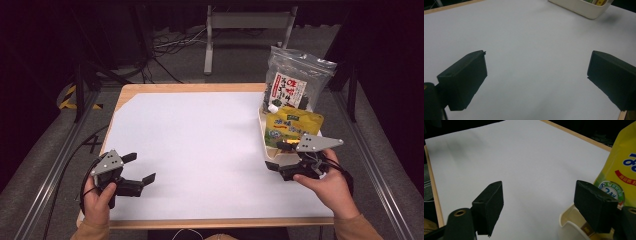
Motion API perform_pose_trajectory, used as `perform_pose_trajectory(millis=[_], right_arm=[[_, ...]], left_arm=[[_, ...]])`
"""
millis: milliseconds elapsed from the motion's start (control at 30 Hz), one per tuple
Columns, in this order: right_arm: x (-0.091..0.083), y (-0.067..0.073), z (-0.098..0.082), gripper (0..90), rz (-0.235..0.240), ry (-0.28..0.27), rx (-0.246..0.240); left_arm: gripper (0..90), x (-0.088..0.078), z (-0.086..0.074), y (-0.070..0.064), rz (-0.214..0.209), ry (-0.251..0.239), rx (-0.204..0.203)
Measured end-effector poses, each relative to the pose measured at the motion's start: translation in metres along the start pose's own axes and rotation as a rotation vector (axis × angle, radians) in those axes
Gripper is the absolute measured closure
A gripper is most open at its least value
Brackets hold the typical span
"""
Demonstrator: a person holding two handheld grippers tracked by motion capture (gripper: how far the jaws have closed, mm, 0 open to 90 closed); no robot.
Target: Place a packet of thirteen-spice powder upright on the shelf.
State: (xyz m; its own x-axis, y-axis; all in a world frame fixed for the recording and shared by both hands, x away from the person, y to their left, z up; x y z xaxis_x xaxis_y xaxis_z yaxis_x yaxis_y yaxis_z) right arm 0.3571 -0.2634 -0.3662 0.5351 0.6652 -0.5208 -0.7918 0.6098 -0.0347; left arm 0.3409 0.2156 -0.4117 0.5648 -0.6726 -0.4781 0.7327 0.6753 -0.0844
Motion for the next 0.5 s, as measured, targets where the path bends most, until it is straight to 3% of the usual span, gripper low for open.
perform_pose_trajectory(millis=[300,367,500], right_arm=[[0.011,0.005,-0.019,22.5,-0.004,-0.002,0.024],[0.015,0.004,-0.023,22.5,0.004,-0.024,0.031],[0.022,0.004,-0.028,22.4,0.002,-0.014,0.019]], left_arm=[[3.2,-0.001,-0.003,-0.001,0.0,0.0,0.005],[3.2,-0.001,-0.005,0.0,-0.005,-0.001,0.004],[3.2,-0.001,-0.01,0.002,-0.01,-0.014,0.004]])
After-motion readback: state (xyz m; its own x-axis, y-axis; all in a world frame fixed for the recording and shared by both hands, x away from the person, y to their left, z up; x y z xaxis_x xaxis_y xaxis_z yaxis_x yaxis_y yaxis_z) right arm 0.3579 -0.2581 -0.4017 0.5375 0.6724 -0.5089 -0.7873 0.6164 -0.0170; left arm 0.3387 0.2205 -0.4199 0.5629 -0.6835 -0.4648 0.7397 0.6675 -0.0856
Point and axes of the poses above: each handheld gripper's, and its own axes: x roughly forward along the jaws, z roughly out of its top, y roughly to its left, the point moved 3 cm from there along x, roughly forward along the jaws, and after that the axes turned 1 degree about y, right-handed, at the moved point
